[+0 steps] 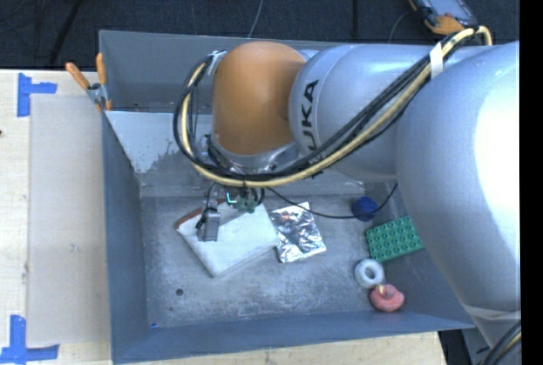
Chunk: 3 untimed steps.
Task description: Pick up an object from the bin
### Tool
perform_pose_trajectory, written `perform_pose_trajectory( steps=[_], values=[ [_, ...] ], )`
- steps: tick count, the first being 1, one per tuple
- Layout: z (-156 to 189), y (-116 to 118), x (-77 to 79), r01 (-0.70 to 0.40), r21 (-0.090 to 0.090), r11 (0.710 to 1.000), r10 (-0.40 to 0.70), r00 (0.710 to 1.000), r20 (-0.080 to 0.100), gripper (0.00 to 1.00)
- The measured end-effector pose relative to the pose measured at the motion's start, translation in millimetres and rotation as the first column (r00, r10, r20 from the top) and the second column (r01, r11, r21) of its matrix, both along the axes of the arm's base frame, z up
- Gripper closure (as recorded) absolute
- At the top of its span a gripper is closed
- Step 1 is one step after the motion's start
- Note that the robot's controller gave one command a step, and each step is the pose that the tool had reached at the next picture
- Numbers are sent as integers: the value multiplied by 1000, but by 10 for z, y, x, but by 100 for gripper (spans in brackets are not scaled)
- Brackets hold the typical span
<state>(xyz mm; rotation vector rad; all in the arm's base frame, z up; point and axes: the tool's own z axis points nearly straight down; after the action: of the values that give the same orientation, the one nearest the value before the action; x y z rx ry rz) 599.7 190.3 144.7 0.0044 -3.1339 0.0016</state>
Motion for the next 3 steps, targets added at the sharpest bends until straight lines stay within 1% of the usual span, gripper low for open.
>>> perform_pose_trajectory(
  steps=[1, 2, 3],
  values=[
    [-740, -894, 171, -158, 5, 987, 158, 987, 5, 0],
    [-442, -948, -141, -490, 1, 872, 490, 872, 9, 0],
    [-448, -839, -89, -656, 2, 755, 656, 755, 9, 0]
  ],
)
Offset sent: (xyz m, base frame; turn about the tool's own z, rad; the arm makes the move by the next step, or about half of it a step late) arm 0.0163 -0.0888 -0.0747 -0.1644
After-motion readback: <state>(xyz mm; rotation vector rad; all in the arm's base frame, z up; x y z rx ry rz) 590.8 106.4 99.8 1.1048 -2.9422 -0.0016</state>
